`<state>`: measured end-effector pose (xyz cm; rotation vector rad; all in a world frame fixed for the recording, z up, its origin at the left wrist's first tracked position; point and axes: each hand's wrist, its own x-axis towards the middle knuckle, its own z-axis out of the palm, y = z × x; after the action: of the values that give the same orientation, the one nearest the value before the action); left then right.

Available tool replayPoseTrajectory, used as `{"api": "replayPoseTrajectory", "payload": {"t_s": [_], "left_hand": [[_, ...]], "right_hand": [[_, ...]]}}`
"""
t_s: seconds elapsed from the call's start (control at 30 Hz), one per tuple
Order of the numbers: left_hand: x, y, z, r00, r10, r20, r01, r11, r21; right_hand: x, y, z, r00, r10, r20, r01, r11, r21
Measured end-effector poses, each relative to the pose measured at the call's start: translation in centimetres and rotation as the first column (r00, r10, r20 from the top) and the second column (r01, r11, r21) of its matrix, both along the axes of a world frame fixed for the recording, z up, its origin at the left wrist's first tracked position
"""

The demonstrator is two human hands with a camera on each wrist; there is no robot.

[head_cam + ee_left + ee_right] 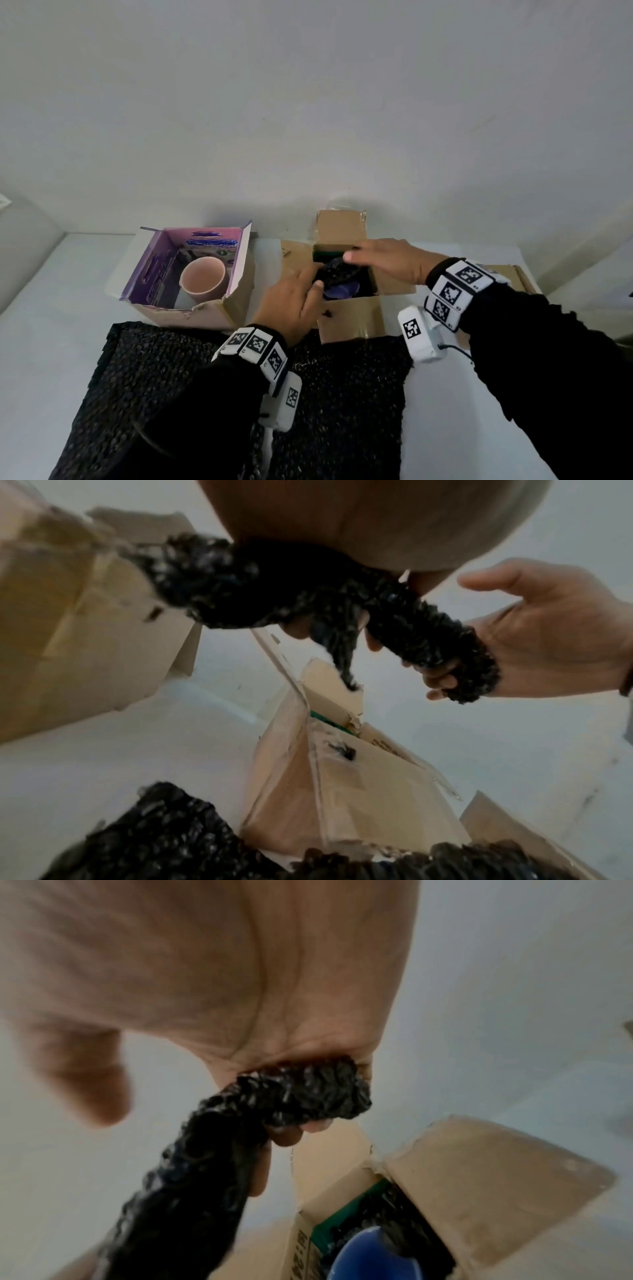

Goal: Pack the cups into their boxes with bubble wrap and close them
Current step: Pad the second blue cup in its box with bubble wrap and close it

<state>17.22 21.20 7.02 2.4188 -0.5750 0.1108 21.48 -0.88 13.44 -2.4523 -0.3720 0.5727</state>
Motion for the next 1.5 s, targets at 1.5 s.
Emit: {"api": "replayPoseTrajectory", "payload": {"t_s": [1.5], "left_hand": [[0.3, -0.3, -3.1, 0.989, 0.147, -0.003, -0.147, 0.989, 0.019]], "right_hand": [[4.6, 1.9, -10.1, 0.965, -0.005, 0.262, -0.037, 0.987, 0.156]]}}
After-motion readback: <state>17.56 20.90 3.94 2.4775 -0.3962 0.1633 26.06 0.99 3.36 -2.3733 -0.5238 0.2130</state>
